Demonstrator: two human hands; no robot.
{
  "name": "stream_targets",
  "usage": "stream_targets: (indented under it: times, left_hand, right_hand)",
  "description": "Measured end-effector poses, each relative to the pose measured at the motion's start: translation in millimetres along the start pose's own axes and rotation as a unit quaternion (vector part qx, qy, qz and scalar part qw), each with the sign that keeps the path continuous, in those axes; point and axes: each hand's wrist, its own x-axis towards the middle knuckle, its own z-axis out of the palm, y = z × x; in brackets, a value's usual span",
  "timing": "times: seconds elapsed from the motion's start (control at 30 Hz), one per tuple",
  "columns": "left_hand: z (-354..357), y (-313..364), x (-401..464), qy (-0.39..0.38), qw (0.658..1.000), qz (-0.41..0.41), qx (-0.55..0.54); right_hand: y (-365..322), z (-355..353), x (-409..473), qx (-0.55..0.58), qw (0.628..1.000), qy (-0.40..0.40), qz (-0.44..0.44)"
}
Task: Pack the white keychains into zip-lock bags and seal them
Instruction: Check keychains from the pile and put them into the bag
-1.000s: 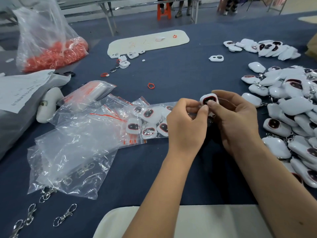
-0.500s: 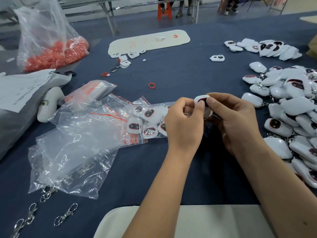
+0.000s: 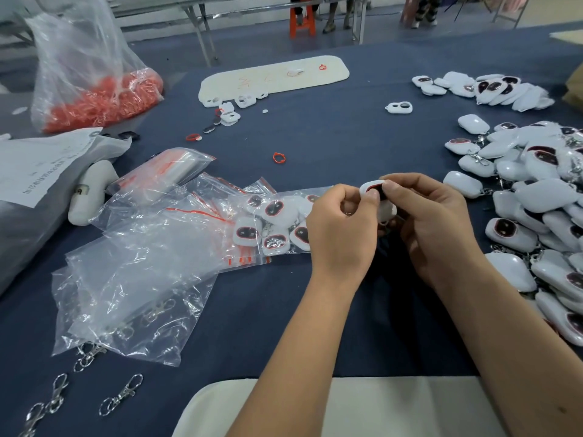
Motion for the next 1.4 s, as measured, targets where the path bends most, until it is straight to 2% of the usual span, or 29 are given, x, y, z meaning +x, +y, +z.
stream_targets:
  times: [0.27, 0.43, 0.53, 0.6, 0.73, 0.83, 1.0, 1.4]
  left_hand:
    - [-2.5, -2.0, 3.8, -0.007, 1.000, -0.015, -0.019]
    - [-0.7, -6.0, 6.7, -0.003, 0.999, -0.025, -0.026]
    - [11.9, -7.9, -2.0, -0.013, 1.000, -0.022, -0.004]
    - [23.4, -9.7, -13.9, -0.027, 0.999, 0.015, 0.044]
    - [27.2, -8.3, -19.0, -0.035, 0.994, 0.064, 0.082]
    - [13.7, -4.6, -5.4, -0.010, 0.998, 0.041, 0.054]
    - [-3.7, -1.0, 4.4, 0.004, 0.998, 0.027, 0.053]
    - [-13.3, 4.5, 5.4, 0.007, 0.997, 0.032, 0.064]
  right_hand:
    - [-1.4, 1.3, -1.5, 0.006, 0.999, -0.036, 0.009]
    - [-3.1, 2.4, -1.7, 0.013, 0.999, -0.030, 0.025]
    - [-3.7, 4.7, -0.4, 0.018, 0.999, 0.026, 0.034]
    - [-5.4, 2.8, 1.3, 0.009, 0.997, 0.074, 0.034]
    - [-6.1, 0.1, 4.0, 0.006, 0.995, 0.095, 0.043]
    - [-3.4, 3.4, 3.8, 0.007, 0.997, 0.062, 0.046]
    - [3.5, -0.4, 1.7, -0.040, 0.998, -0.044, -0.002]
    - [10.0, -2.5, 3.0, -0.062, 0.993, -0.096, -0.035]
